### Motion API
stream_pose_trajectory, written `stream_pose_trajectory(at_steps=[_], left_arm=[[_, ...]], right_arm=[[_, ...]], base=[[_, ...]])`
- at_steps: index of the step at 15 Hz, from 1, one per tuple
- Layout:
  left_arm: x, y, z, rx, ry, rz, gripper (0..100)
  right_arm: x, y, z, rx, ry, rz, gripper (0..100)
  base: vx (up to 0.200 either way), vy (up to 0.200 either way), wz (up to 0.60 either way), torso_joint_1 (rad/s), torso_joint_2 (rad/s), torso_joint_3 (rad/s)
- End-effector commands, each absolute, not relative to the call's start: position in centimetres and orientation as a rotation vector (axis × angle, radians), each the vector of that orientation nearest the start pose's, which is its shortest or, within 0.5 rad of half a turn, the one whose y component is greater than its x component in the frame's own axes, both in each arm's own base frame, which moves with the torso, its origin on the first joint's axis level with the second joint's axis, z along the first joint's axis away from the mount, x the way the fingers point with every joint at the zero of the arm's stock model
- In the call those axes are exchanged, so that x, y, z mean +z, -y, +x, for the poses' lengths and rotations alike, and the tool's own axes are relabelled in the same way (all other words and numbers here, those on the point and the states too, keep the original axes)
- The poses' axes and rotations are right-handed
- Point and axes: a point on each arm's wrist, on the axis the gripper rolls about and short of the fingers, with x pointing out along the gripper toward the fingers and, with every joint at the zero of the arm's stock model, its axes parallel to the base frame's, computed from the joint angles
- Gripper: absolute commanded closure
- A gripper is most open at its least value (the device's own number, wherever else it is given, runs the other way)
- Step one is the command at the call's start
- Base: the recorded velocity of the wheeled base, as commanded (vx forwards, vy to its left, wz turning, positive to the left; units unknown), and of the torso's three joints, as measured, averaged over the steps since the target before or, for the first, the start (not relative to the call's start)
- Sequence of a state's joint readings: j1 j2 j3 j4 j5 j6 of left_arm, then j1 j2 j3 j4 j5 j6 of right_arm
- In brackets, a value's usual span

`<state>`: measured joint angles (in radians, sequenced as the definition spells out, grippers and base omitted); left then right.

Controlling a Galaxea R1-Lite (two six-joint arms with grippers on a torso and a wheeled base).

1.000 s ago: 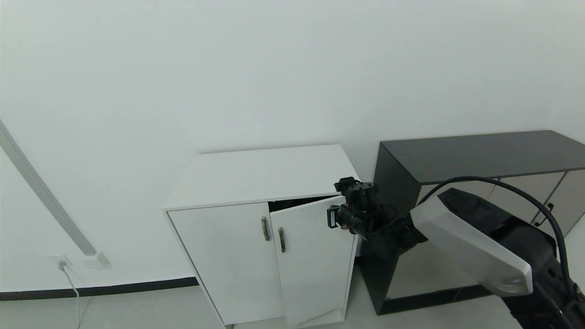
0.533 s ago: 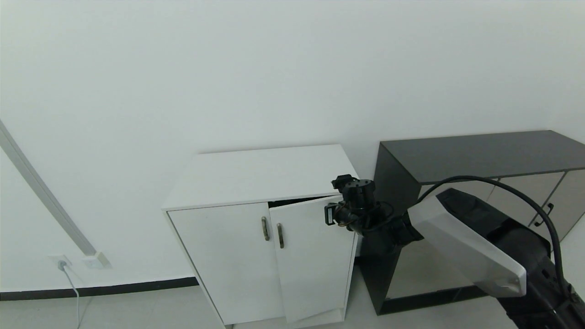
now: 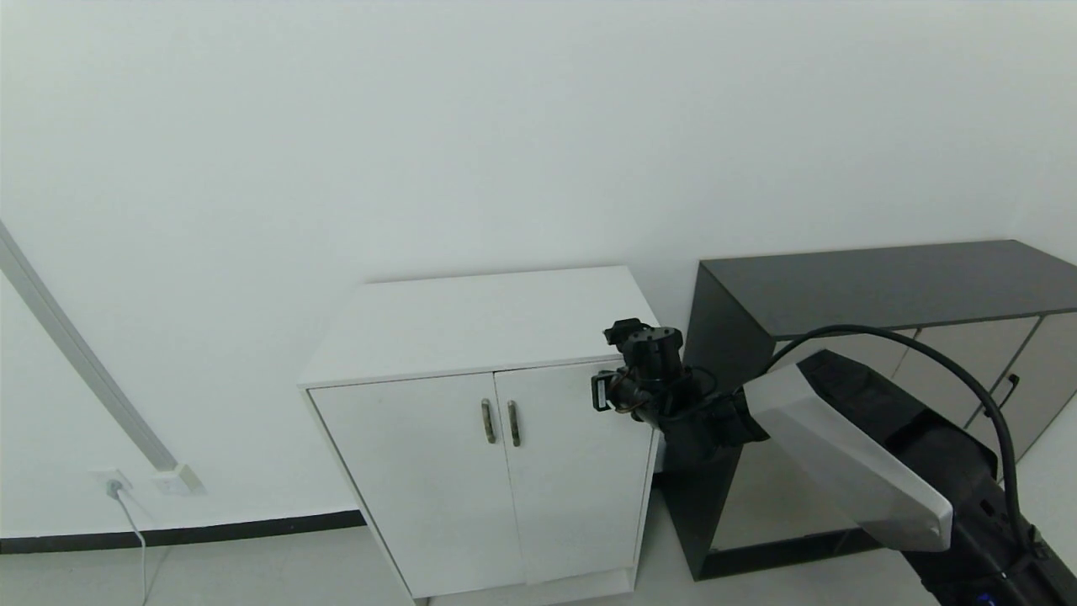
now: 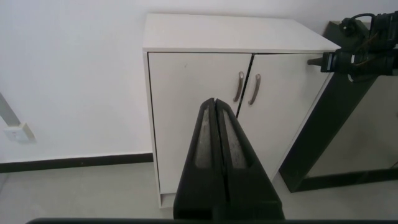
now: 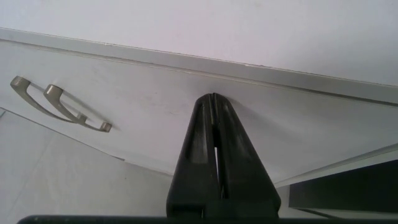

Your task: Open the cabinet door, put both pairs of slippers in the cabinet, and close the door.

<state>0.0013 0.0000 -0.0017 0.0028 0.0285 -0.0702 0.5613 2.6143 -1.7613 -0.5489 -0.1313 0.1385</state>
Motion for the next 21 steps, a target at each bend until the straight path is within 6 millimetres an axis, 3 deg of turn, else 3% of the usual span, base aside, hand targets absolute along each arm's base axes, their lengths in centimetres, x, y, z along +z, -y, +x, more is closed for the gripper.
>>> stream_pose_trajectory(at_steps=[1,21], left_arm=[[7.56,-0.06,-2.28,0.031,-0.002,-0.071,100],[7.56,-0.06,-2.29,0.031,0.0,-0.071,100]], right_arm=[[3.58,-28.07,45.04,0.406,-0.319,0.03,100],[3.62,-28.65,45.2,0.409,-0.309,0.031,100]], base=[[0.0,0.0,0.0,0.0,0.0,0.0],[0.0,0.0,0.0,0.0,0.0,0.0]])
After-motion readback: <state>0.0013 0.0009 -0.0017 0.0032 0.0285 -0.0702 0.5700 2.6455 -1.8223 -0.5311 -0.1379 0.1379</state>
